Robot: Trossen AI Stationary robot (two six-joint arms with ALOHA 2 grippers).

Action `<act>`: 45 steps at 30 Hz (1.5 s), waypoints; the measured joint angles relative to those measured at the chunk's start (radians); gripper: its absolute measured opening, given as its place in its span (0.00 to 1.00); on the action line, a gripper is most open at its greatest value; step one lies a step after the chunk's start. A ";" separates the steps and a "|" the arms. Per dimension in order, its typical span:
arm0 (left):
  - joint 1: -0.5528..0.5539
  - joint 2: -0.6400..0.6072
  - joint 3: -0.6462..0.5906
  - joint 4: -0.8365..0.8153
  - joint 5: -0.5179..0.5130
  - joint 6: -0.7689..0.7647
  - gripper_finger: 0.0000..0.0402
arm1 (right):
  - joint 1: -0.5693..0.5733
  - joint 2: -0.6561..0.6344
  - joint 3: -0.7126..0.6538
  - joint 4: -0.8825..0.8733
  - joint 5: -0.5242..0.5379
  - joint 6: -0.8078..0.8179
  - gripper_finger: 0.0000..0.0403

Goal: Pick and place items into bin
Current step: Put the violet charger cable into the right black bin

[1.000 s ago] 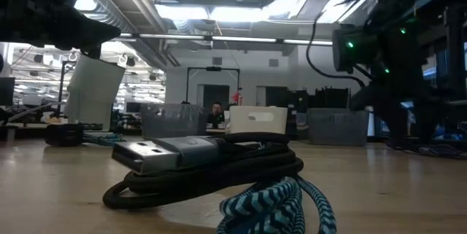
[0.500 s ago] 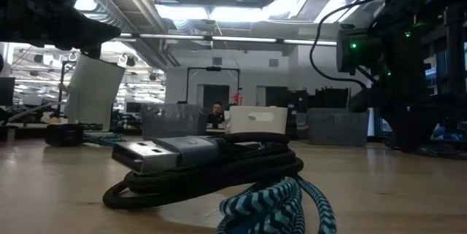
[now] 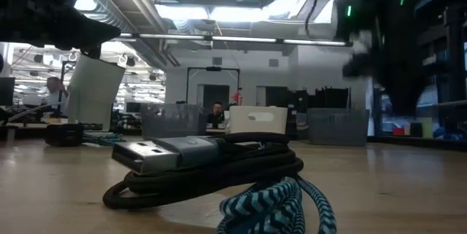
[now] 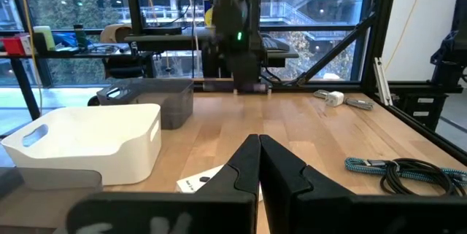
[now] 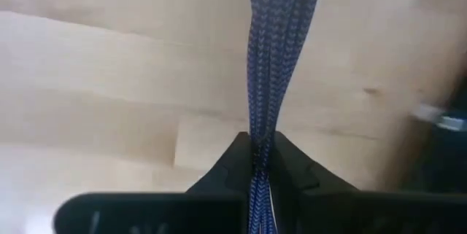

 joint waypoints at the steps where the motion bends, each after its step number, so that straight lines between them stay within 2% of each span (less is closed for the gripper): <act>1: 0.000 0.000 0.000 0.000 0.000 0.000 0.00 | 0.010 -0.024 0.042 -0.033 0.017 0.000 0.05; 7: 0.000 0.000 0.000 0.000 0.000 0.000 0.00 | 0.020 -0.137 0.314 -0.140 0.214 -0.005 0.05; 10: 0.000 0.000 0.000 0.000 0.000 0.000 0.00 | -0.030 -0.146 0.441 -0.133 0.301 -0.111 0.05; 12: 0.000 0.000 0.000 0.000 0.000 0.000 0.00 | -0.092 -0.131 0.518 -0.109 0.320 -0.223 0.05; 17: 0.000 0.000 0.000 0.000 0.000 0.000 0.00 | -0.297 -0.034 0.695 -0.001 0.243 -0.504 0.05; 23: 0.000 0.000 0.000 0.000 0.000 0.000 0.00 | -0.462 0.182 0.837 0.015 0.100 -0.708 0.05; 27: 0.000 0.000 0.000 0.000 0.000 0.000 0.00 | -0.524 0.308 0.830 0.007 0.052 -0.800 0.05; 32: 0.000 0.000 0.000 0.000 -0.005 -0.006 0.00 | -0.584 0.415 0.739 0.003 0.025 -0.905 0.05; 39: 0.000 0.000 0.000 0.000 -0.006 -0.044 0.00 | -0.647 0.430 0.561 0.172 -0.108 -0.921 0.05; 45: 0.000 0.000 0.000 0.000 -0.007 -0.044 0.00 | -0.666 0.430 0.463 0.241 -0.118 -0.918 0.05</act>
